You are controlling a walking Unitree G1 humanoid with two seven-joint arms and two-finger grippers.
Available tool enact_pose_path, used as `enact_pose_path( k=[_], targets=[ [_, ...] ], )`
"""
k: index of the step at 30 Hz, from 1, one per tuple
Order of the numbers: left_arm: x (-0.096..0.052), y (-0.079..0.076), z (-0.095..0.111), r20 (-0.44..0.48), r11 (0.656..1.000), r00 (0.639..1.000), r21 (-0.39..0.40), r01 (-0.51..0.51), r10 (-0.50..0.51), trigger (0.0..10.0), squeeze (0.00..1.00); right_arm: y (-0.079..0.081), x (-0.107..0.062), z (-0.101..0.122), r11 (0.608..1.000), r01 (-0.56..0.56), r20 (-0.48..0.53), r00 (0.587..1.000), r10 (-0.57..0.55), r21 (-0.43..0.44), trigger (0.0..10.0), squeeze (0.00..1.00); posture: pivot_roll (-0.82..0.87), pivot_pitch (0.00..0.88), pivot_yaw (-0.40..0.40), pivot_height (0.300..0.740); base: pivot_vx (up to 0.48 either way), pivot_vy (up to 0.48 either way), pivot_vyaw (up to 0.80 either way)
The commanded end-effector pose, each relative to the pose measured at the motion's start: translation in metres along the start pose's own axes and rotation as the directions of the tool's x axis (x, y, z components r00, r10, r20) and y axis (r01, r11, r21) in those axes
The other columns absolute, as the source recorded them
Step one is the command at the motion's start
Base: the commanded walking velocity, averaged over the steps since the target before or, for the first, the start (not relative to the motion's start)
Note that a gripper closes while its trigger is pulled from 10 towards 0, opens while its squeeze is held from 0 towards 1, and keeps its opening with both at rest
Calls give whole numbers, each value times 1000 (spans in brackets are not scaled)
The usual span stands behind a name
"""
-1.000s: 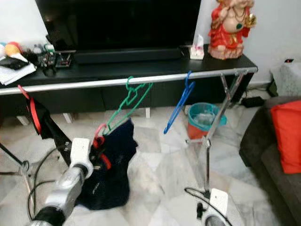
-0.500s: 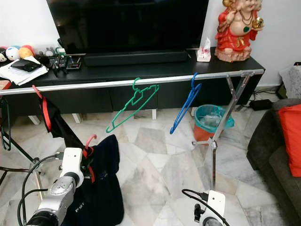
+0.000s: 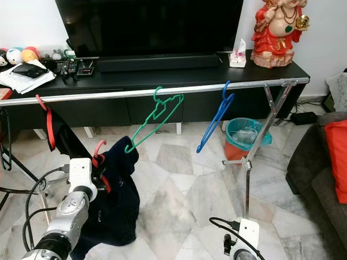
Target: Hang hanger
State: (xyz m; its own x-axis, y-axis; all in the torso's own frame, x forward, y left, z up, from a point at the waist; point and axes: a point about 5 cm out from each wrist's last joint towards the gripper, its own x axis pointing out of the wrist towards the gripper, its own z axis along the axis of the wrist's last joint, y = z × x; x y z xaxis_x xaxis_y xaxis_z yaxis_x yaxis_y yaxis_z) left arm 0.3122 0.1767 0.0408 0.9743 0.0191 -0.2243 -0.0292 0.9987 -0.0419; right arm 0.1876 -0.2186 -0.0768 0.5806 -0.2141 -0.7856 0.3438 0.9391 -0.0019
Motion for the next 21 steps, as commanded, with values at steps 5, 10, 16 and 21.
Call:
enact_pose_path(
  k=[5,10,16,21],
  targets=[
    [6,-11,22,102,995,991,-49,91,-85,10000,0,1,0,2,1000,0,-3,1000,0,-6,10000,0,25,0,22,740,0,0,0],
    [8,-15,26,118,991,986,-57,121,-114,10000,0,1,1,3,1000,-3,0,1000,3,-13,10000,0,23,0,21,740,0,0,0],
    [8,-20,28,129,982,977,-60,179,-170,10000,0,3,1,4,1000,-8,2,1000,8,-23,10000,0,23,0,21,740,0,0,0],
    [7,-22,26,115,975,969,-28,222,-218,10000,0,4,1,4,1000,-11,3,1000,11,-27,10000,0,26,0,21,740,0,0,0]
  ],
)
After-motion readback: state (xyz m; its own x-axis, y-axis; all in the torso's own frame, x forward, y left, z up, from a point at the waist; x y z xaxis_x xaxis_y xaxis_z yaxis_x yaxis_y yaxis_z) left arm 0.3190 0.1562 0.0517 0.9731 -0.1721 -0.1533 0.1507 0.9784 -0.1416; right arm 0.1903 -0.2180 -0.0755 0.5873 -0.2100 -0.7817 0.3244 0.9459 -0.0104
